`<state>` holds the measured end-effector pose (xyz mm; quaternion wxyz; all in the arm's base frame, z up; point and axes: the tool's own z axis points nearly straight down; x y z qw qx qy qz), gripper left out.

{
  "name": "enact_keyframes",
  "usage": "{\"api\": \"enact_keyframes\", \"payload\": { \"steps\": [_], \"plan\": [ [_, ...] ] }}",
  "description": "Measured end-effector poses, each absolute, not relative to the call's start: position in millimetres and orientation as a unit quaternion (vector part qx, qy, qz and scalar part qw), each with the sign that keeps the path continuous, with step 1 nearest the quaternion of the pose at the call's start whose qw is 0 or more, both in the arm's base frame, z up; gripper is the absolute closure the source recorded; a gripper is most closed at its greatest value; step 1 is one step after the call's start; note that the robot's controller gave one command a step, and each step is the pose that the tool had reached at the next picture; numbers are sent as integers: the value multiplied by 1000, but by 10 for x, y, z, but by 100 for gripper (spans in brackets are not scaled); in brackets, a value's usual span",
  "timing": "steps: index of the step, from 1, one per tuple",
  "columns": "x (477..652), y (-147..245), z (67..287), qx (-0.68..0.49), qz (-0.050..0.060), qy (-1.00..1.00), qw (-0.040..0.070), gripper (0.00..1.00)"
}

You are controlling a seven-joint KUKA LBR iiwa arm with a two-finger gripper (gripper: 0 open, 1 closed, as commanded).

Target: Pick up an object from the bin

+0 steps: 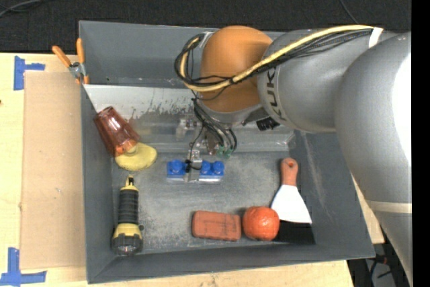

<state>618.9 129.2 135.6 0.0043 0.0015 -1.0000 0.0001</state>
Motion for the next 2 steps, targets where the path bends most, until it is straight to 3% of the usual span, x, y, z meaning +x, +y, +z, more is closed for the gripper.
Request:
{"api": "enact_keyframes", "payload": {
  "steps": [1,2],
  "plan": [
    [6205,1289,1397,1,0,-1000,1,0],
    [5997,1366,1774,84,0,-996,5,0]
  ]
}}
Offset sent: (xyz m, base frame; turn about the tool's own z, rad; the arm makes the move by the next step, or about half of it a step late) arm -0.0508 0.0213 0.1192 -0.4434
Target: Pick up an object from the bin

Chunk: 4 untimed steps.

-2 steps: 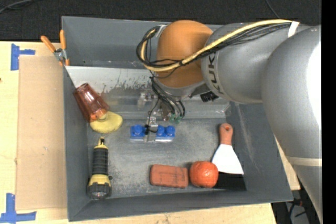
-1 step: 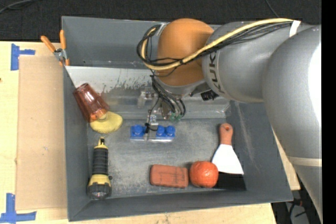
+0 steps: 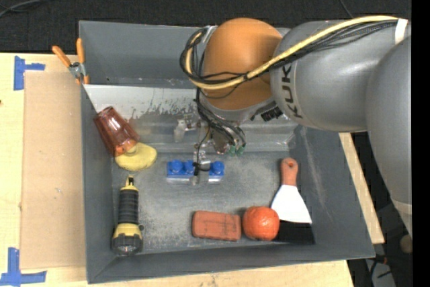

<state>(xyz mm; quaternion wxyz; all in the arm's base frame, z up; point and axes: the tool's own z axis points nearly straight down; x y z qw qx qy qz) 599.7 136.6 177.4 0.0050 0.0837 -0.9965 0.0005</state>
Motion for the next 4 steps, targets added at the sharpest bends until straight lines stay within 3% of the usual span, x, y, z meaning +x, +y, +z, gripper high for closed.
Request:
{"api": "enact_keyframes", "payload": {
  "steps": [1,2,3,4],
  "plan": [
    [6128,1347,1609,86,-1,-996,-3,0],
    [6147,1341,1355,-20,-1,-1000,1,0],
    [6061,1431,1232,72,-1,-997,0,0],
    [6205,1214,1025,-57,-1,-998,-1,100]
  ]
}}
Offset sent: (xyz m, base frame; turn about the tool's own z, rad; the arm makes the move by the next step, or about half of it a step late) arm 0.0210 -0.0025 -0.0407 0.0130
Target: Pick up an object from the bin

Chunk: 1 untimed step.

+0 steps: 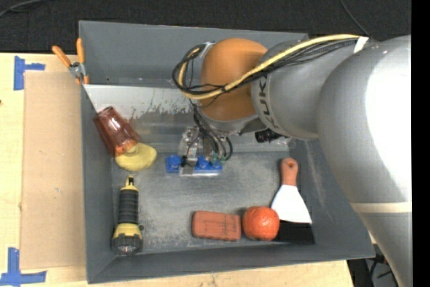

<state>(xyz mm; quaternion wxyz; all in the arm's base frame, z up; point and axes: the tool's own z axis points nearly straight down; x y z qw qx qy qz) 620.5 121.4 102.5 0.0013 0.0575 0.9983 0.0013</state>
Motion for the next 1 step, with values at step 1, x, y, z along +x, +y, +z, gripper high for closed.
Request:
{"api": "enact_keyframes", "payload": {
  "steps": [1],
  "plan": [
    [6205,1214,1025,58,1,998,1,100]
  ]
}}
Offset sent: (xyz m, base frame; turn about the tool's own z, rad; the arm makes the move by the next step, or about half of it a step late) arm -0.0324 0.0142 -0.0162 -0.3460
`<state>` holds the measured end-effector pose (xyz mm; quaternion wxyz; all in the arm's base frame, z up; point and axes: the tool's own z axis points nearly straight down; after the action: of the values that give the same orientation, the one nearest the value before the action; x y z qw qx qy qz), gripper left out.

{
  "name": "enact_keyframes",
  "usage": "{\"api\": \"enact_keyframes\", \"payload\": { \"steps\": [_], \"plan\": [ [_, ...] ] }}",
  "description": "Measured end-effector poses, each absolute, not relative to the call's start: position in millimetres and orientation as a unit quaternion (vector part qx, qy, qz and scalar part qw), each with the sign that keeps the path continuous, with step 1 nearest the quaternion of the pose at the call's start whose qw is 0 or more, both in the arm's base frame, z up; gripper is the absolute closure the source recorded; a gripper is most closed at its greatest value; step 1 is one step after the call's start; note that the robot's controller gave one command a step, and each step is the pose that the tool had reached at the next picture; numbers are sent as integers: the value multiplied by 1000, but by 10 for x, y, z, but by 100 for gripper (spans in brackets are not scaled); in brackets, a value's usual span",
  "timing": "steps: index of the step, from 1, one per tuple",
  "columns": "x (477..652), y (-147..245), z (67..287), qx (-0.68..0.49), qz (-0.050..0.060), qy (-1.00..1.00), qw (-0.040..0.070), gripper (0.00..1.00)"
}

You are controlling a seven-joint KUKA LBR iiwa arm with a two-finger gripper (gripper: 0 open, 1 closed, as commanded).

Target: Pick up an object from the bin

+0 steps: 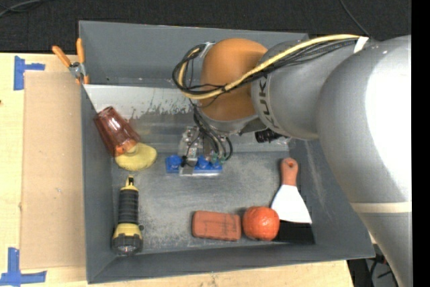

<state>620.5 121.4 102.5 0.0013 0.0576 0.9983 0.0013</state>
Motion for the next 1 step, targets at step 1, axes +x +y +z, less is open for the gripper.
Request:
{"api": "enact_keyframes", "payload": {
  "steps": [1],
  "plan": [
    [5993,1325,938,-71,1,997,6,100]
  ]
}}
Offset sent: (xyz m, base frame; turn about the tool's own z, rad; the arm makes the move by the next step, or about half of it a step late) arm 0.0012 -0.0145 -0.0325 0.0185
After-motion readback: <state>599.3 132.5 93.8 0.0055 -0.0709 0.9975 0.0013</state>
